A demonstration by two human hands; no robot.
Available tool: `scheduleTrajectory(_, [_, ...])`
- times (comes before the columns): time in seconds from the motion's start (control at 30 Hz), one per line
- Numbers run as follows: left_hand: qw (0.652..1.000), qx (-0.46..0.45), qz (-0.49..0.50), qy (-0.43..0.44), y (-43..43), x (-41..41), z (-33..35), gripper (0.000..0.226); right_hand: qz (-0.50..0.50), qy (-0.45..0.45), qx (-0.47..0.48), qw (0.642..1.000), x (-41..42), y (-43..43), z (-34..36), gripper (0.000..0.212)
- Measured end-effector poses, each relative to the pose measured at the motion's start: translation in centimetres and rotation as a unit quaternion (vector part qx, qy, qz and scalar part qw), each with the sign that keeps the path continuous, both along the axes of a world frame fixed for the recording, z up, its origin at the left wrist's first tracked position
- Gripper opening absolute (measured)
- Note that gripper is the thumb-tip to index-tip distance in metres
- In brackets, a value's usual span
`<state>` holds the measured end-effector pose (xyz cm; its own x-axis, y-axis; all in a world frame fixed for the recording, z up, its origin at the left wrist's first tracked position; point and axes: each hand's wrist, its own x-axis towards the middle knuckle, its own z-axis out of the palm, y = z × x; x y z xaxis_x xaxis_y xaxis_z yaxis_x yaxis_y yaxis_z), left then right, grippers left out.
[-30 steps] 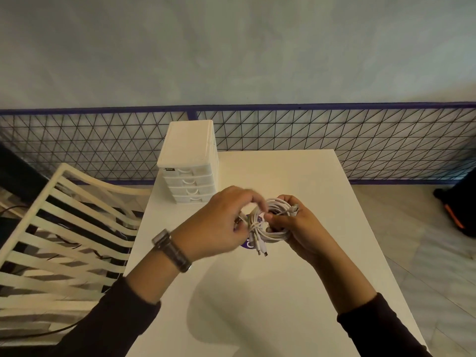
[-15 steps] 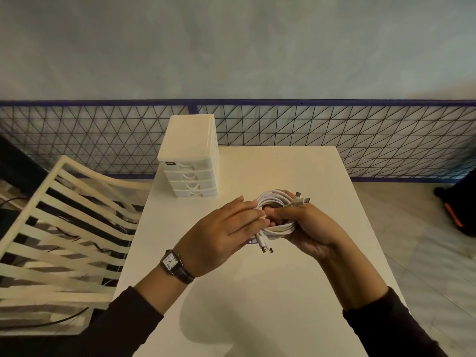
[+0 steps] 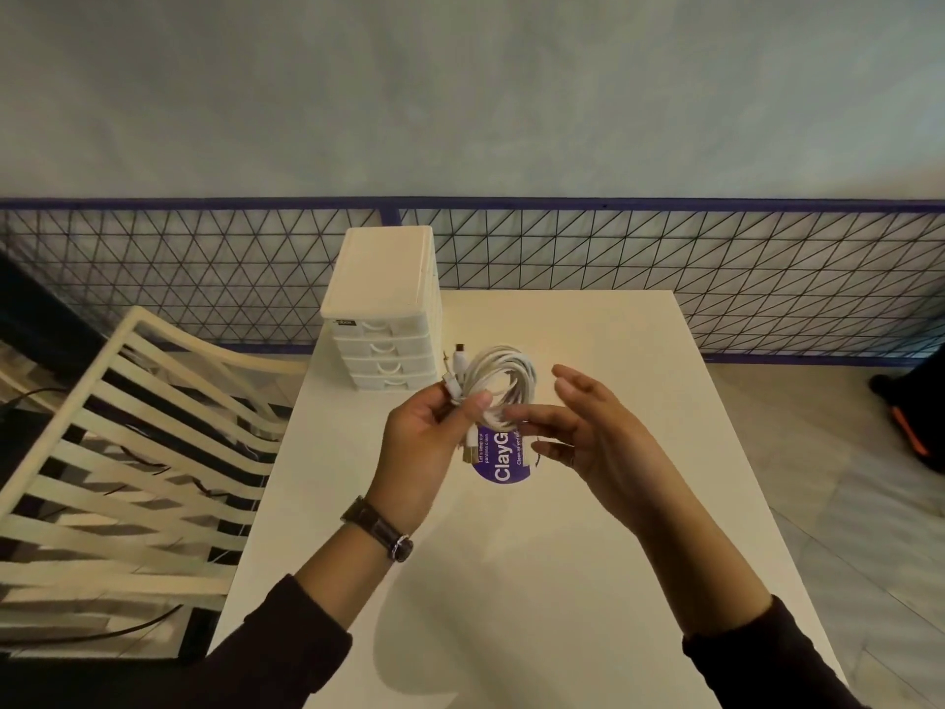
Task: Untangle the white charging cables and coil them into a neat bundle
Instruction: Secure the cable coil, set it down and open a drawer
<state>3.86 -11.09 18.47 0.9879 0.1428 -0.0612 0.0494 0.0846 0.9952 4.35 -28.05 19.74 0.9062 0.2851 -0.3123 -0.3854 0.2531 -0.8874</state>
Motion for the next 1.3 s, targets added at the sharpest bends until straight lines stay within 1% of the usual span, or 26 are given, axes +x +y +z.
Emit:
scheduleTrajectory(0.03, [0.998, -0.049, 0.016, 0.045, -0.3, 0.0, 0.0, 0.007, -0.032, -0.019, -0.032, 0.999, -0.3, 0.4, -0.1, 0.044])
scheduleTrajectory(0.1, [0.988, -0.118, 0.019, 0.098, -0.9, -0.3, 0.0, 0.008, -0.088, -0.064, -0.097, 0.989, -0.8, 1.3, -0.1, 0.029])
scheduleTrajectory(0.13, [0.985, -0.137, 0.014, 0.108, -1.1, -0.5, -0.1, 0.009, -0.114, -0.083, -0.116, 0.983, -1.0, 1.6, -0.2, 0.022])
scheduleTrajectory(0.2, [0.982, -0.157, 0.004, 0.108, -1.4, -0.9, -0.3, 0.011, -0.154, -0.098, -0.133, 0.974, -1.2, 2.0, -0.3, 0.016])
scheduleTrajectory(0.23, [0.982, -0.157, 0.002, 0.102, -1.6, -1.1, -0.4, 0.011, -0.168, -0.095, -0.135, 0.972, -1.2, 2.1, -0.3, 0.016])
scheduleTrajectory(0.3, [0.990, -0.110, -0.013, 0.086, -2.0, -1.6, -0.7, 0.013, -0.184, -0.071, -0.135, 0.971, -1.2, 2.3, -0.3, 0.020])
scheduleTrajectory(0.37, [0.996, -0.057, -0.031, 0.064, -2.4, -2.2, -0.9, 0.011, -0.192, -0.029, -0.107, 0.975, -1.0, 2.3, -0.4, 0.020])
scheduleTrajectory(0.43, [0.998, -0.040, -0.027, 0.041, -2.6, -2.6, -0.8, 0.014, -0.200, 0.023, -0.068, 0.977, -0.9, 2.4, -0.7, 0.022])
scheduleTrajectory(0.53, [0.999, -0.033, 0.023, 0.037, -2.8, -2.5, -0.8, 0.013, -0.181, 0.066, -0.050, 0.980, -0.9, 2.5, -1.0, 0.027])
scheduleTrajectory(0.6, [0.991, -0.068, 0.086, 0.072, -3.0, -2.2, -0.9, 0.008, -0.171, 0.058, -0.049, 0.982, -1.2, 2.9, -1.1, 0.032])
scheduleTrajectory(0.67, [0.978, -0.127, 0.127, 0.107, -3.3, -1.9, -0.9, 0.009, -0.183, 0.038, -0.035, 0.982, -1.8, 3.6, -1.1, 0.031])
scheduleTrajectory(0.77, [0.963, -0.178, 0.141, 0.144, -3.7, -1.5, -0.7, 0.012, -0.229, 0.001, -0.011, 0.973, -2.5, 4.3, -1.5, 0.022])
scheduleTrajectory(0.83, [0.954, -0.206, 0.128, 0.176, -3.6, -1.2, -0.7, 0.018, -0.237, -0.042, -0.045, 0.969, -2.7, 4.5, -1.8, 0.011])
scheduleTrajectory(0.9, [0.949, -0.222, 0.106, 0.196, -3.3, -1.1, -0.8, 0.026, -0.219, -0.081, -0.085, 0.969, -2.7, 4.5, -1.7, 0.007])
scheduleTrajectory(0.97, [0.948, -0.233, 0.085, 0.198, -2.9, -1.1, -0.8, 0.029, -0.198, -0.111, -0.099, 0.969, -2.6, 4.1, -1.3, 0.011])
scheduleTrajectory(1.07, [0.941, -0.286, 0.044, 0.177, -2.1, -1.4, -0.6, 0.022, -0.205, -0.153, -0.146, 0.956, -2.1, 2.9, -1.0, 0.017])
scheduleTrajectory(1.17, [0.957, -0.248, 0.017, 0.152, -1.8, -1.9, -0.6, 0.025, -0.201, -0.220, -0.239, 0.924, -1.9, 1.9, -1.2, 0.029])
scheduleTrajectory(1.2, [0.962, -0.232, 0.016, 0.145, -1.8, -2.1, -0.5, 0.026, -0.204, -0.237, -0.254, 0.915, -1.9, 1.8, -1.2, 0.029])
scheduleTrajectory(1.3, [0.972, -0.201, 0.020, 0.123, -1.9, -2.3, 0.1, 0.026, -0.207, -0.268, -0.248, 0.907, -1.9, 1.9, -0.7, 0.023])
